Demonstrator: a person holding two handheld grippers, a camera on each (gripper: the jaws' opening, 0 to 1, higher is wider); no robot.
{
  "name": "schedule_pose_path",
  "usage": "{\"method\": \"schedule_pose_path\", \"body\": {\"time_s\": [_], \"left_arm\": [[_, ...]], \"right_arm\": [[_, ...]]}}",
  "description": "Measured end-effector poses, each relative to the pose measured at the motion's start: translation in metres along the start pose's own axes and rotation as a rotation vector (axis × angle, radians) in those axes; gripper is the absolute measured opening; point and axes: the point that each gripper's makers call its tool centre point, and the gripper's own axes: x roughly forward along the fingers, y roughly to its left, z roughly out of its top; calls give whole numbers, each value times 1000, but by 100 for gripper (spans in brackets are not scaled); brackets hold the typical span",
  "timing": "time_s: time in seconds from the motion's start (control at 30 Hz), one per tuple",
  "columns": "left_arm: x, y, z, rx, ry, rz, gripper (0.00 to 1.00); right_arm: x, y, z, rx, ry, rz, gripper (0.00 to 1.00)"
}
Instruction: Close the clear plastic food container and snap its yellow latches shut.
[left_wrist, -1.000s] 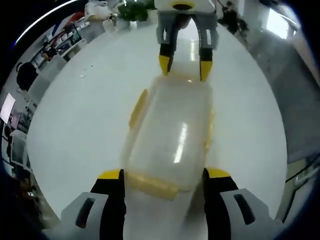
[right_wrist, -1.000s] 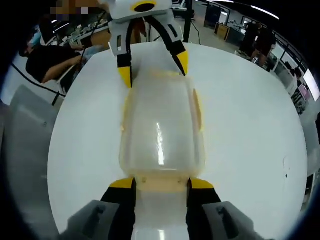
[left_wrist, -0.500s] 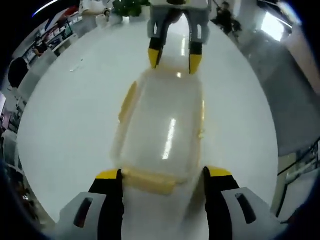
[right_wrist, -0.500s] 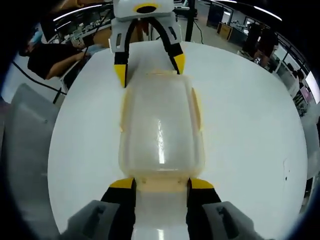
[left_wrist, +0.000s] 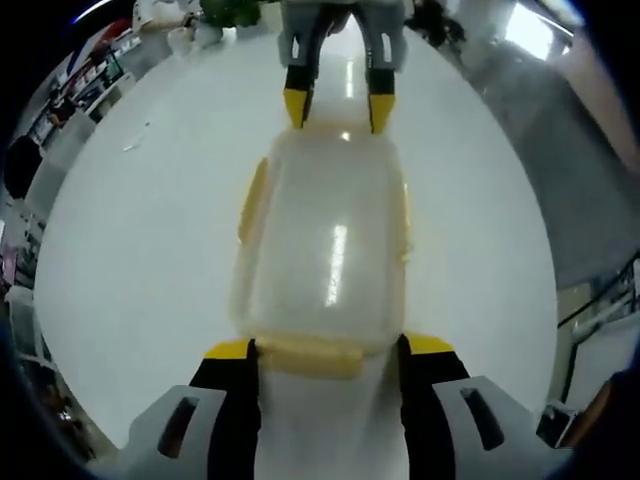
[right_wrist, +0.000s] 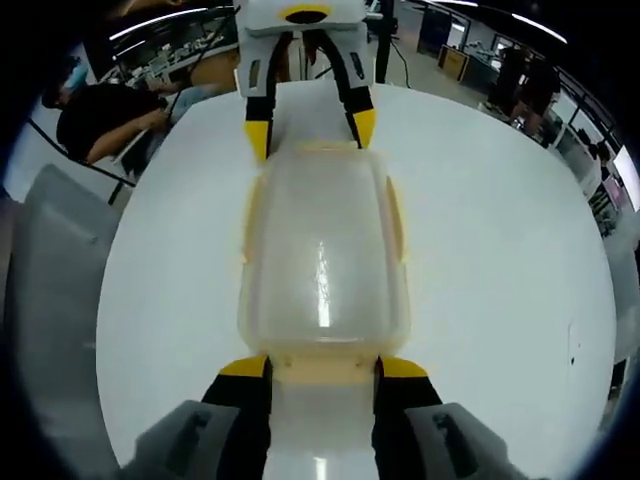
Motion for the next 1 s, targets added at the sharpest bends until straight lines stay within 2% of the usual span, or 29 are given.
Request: {"method": "schedule_pose_path", "body": {"time_s": [0.1, 0.17, 0.2, 0.23, 0.3, 0.4, 0.5, 0.67, 0.8, 1.0], "left_arm": [[0, -2, 0, 14, 1, -7, 51], [-3, -5, -3, 69, 26, -27, 45], [-4, -6, -4, 91, 43, -32, 38], [-3, -5, -2, 67, 37, -25, 37], [2, -4, 0, 71, 40, -23, 37], [-1, -5, -2, 67, 40, -21, 37], [1, -4, -1, 32, 44, -14, 38], [-1, -4, -1, 33, 39, -13, 38], [0, -4, -1, 36, 106, -8, 38], [-1, -5, 2, 72, 119, 0, 36]], "right_arm": [[-1, 0, -1, -3, -7, 14, 37], [-1, 0, -2, -23, 0, 17, 37], [-1, 0, -3, -36, 6, 15, 37], [0, 1, -3, -56, 15, 11, 37], [0, 0, -2, -40, 18, 6, 37], [0, 0, -2, -39, 20, 2, 37], [0, 1, -2, -44, 18, 0, 37], [0, 1, -2, -66, 18, 6, 38], [0, 2, -2, -58, 32, 2, 38], [-2, 4, -6, -43, 48, -6, 37]]}}
